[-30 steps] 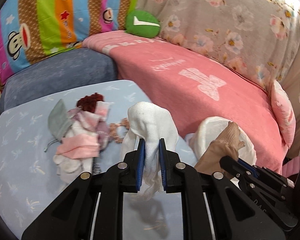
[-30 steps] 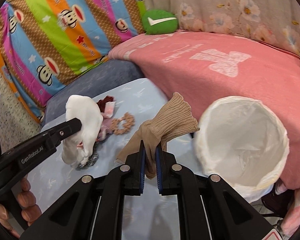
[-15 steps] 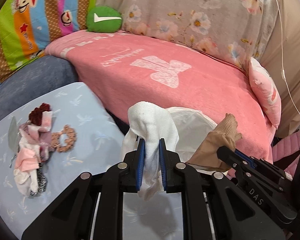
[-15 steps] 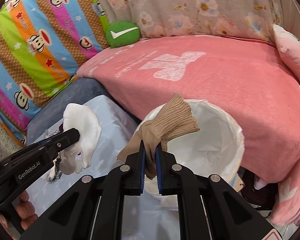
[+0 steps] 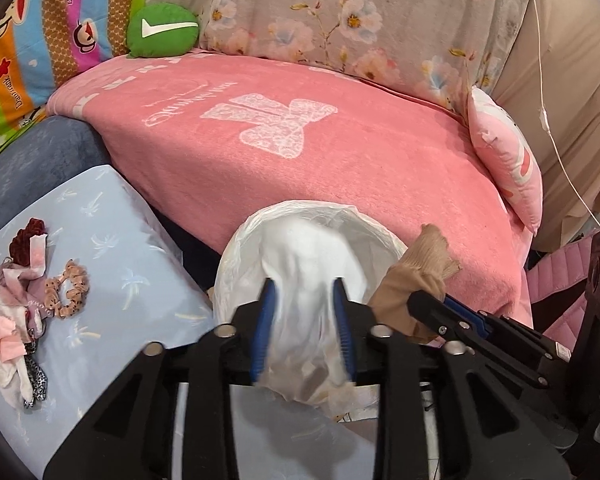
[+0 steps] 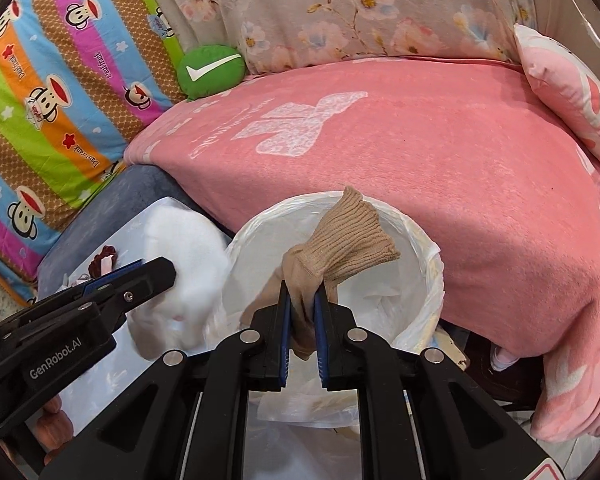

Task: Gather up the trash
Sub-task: 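Carry the white glove and beige stocking over the bin and open both grippers, then move both open grippers back to the clothing pile, then grasp the white cloth with the left gripper while the right grasps the pink cloth, then carry both cloths over the bin and open both grippers to drop them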

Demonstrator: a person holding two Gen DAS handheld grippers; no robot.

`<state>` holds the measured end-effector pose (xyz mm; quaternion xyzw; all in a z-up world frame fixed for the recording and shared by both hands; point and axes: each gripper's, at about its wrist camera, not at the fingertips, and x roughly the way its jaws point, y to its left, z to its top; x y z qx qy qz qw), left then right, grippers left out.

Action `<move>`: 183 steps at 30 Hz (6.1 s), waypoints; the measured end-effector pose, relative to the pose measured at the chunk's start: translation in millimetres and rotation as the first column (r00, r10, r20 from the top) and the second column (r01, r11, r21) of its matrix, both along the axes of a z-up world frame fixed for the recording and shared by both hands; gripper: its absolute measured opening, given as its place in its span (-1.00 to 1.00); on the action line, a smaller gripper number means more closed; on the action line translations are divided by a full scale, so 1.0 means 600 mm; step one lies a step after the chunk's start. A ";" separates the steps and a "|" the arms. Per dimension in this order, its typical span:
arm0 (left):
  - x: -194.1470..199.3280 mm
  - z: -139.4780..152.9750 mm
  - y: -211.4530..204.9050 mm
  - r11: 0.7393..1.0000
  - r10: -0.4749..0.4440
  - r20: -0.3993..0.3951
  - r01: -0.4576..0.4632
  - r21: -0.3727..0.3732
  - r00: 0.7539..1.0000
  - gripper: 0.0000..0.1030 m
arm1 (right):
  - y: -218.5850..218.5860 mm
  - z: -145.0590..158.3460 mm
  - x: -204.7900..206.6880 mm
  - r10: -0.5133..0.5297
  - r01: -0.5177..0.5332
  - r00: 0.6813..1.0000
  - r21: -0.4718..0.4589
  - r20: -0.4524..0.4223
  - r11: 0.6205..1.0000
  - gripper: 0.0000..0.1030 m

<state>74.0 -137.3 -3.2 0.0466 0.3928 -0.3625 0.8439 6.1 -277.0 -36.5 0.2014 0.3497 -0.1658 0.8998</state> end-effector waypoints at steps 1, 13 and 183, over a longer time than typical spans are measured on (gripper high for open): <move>-0.001 0.001 -0.001 1.000 0.005 0.001 -0.005 -0.005 1.000 -0.03 | -0.001 0.000 0.000 -0.005 0.005 1.000 -0.003 -0.001 1.000 -0.69; 0.007 0.004 0.022 0.997 0.076 0.019 -0.076 -0.013 0.997 0.41 | 0.005 0.008 -0.002 0.003 -0.003 1.000 -0.012 0.016 1.000 -0.47; 0.011 0.033 0.024 0.995 0.078 -0.004 -0.079 -0.057 0.997 0.38 | -0.019 0.043 -0.014 0.023 -0.039 0.988 0.096 0.154 0.995 -0.58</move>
